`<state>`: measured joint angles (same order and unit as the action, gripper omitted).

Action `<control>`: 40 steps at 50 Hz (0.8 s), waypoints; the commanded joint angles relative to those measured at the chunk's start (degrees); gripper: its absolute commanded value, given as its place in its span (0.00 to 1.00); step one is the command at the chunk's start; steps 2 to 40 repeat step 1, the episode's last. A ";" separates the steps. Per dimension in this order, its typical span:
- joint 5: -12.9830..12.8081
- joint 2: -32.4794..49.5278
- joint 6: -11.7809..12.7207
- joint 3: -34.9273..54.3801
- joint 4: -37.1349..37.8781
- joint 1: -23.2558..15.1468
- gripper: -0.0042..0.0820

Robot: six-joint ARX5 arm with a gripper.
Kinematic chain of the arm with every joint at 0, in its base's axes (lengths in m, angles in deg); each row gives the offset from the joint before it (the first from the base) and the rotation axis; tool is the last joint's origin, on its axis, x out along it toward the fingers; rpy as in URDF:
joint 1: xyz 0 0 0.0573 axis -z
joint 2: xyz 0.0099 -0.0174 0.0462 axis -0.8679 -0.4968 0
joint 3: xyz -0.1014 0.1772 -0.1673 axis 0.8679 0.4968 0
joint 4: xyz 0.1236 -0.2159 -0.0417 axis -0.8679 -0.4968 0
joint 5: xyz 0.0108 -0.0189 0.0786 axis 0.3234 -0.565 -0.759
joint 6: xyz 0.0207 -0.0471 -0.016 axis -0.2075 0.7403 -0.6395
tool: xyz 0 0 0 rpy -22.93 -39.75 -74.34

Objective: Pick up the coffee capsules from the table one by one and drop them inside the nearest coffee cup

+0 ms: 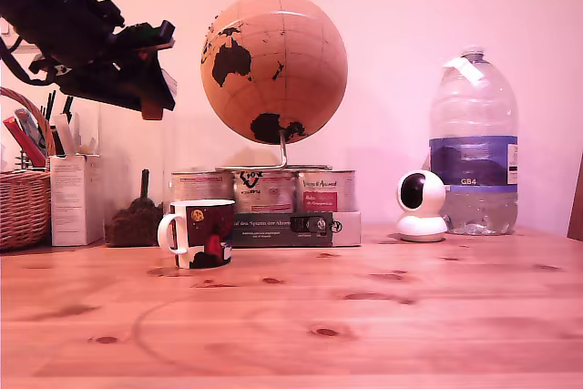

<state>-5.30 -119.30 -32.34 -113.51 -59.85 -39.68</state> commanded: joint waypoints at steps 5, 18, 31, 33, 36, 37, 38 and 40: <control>0.22 -0.39 0.24 -0.11 0.24 0.02 0.38; 0.22 -0.39 0.24 -0.11 0.24 0.02 0.38; 0.22 -0.39 0.24 -0.11 0.24 0.02 0.38; 0.22 -0.39 0.24 -0.11 0.24 0.02 0.38; 0.22 -0.39 0.24 -0.11 0.24 0.02 0.38; 0.22 -0.39 0.24 -0.11 0.24 0.02 0.38; 0.22 -0.39 0.24 -0.11 0.24 0.02 0.38; 0.22 -0.39 0.24 -0.11 0.24 0.02 0.38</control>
